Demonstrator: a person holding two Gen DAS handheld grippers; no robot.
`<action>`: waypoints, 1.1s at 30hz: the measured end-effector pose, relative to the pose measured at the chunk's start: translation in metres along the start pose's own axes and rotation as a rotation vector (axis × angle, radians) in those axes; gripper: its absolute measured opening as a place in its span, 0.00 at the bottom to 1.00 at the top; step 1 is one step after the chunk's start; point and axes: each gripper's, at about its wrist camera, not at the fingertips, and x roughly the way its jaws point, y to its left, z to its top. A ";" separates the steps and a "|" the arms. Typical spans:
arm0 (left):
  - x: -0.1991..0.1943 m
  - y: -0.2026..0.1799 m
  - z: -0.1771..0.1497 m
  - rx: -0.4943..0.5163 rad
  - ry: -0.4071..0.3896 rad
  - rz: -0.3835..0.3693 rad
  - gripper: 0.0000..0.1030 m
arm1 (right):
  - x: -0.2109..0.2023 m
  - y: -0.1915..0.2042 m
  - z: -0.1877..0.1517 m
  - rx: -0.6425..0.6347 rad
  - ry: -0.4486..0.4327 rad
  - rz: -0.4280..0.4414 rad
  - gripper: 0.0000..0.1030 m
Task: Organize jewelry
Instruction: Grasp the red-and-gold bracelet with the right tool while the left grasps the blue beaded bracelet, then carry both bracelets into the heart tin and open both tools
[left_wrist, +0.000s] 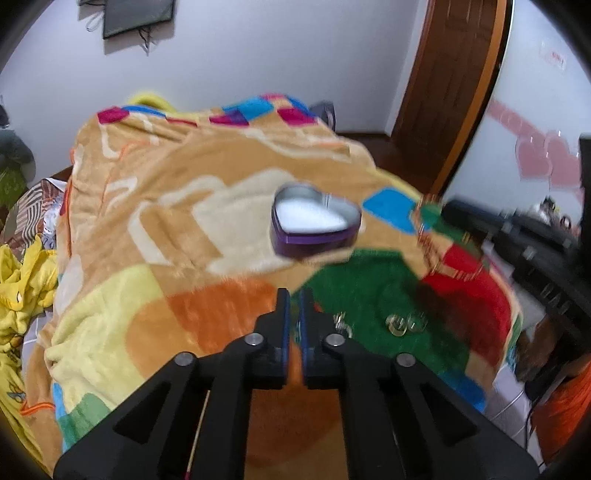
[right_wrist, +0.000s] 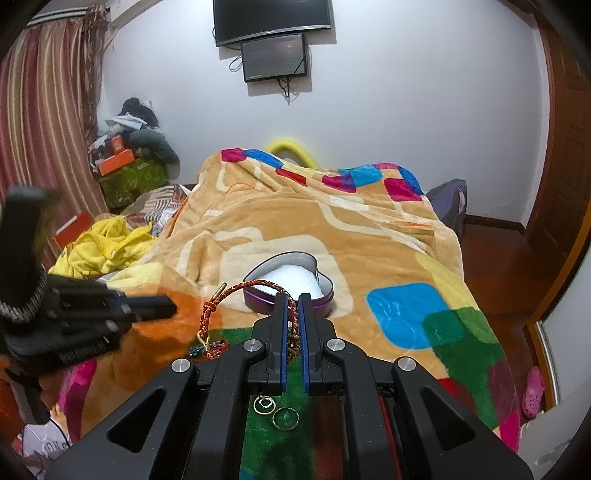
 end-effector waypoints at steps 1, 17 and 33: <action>0.008 0.000 -0.003 0.002 0.031 -0.003 0.07 | 0.000 -0.001 -0.001 0.002 0.002 0.002 0.05; 0.051 -0.005 -0.015 0.070 0.157 0.000 0.13 | 0.018 -0.013 -0.007 0.003 0.038 -0.001 0.05; 0.030 0.007 0.012 0.045 0.071 0.014 0.06 | 0.042 -0.025 0.011 0.007 0.030 -0.012 0.05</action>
